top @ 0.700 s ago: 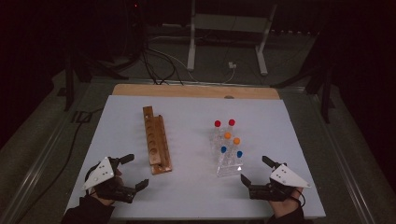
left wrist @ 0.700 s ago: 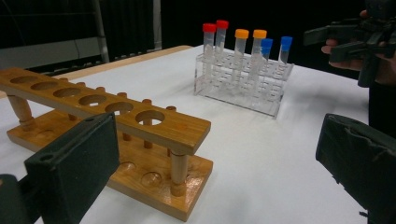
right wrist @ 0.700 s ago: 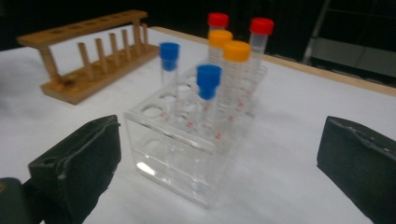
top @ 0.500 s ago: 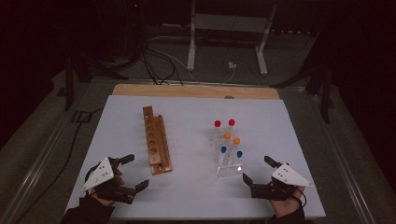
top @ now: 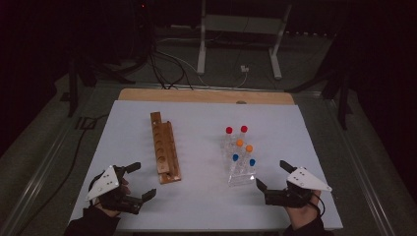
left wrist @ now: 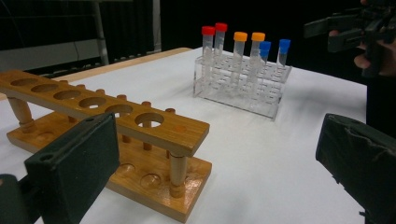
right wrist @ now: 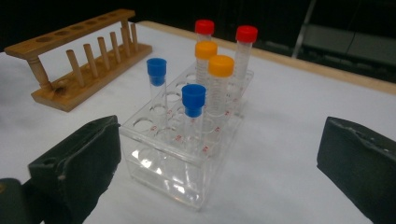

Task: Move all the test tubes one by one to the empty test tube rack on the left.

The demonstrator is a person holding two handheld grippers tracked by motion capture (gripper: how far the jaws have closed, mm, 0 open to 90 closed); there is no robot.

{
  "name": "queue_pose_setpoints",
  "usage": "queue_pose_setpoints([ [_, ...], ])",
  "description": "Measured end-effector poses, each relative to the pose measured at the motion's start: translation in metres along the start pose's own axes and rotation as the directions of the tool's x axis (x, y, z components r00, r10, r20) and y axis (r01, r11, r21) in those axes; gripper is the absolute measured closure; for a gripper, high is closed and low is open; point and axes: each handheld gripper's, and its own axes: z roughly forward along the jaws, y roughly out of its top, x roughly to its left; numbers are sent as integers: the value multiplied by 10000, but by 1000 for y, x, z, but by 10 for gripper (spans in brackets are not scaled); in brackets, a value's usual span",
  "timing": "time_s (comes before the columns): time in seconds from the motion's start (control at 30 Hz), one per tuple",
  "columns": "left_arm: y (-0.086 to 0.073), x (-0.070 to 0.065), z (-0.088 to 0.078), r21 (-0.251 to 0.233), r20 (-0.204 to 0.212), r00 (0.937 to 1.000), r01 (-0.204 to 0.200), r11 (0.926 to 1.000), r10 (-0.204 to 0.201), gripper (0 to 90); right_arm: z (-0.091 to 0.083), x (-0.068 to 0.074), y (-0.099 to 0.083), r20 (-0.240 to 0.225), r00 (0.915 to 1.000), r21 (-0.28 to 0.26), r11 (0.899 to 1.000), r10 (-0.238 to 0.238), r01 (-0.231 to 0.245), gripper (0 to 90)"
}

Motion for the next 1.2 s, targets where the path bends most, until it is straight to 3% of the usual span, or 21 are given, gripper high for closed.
queue_pose_setpoints([
  [0.3,0,1,-1,-45,4,10000,54,10000,-54,5,4,7,17,375,9977,195,9982,563,-570,0],
  [0.4,0,1,-1,-51,5,10000,65,10000,-65,5,9,11,19,393,9979,359,9979,524,-538,0],
  [0.63,0,0,-2,-59,6,10000,73,10000,-73,5,20,17,21,208,9979,904,9939,620,-637,0],
  [0.77,0,0,-2,-65,30,10000,73,10000,-73,5,30,18,20,250,9956,1497,9844,900,-927,0],
  [0.93,0,0,-2,-86,56,10000,65,9999,-65,4,35,18,19,308,9931,1908,9746,1131,-1169,60],
  [1.07,0,0,-3,-116,51,10000,80,9999,-80,5,42,19,18,375,9931,2458,9622,1110,-1169,167],
  [1.2,0,1,-3,-144,50,9999,92,9999,-91,5,44,20,19,524,9937,2673,9573,995,-1099,272],
])
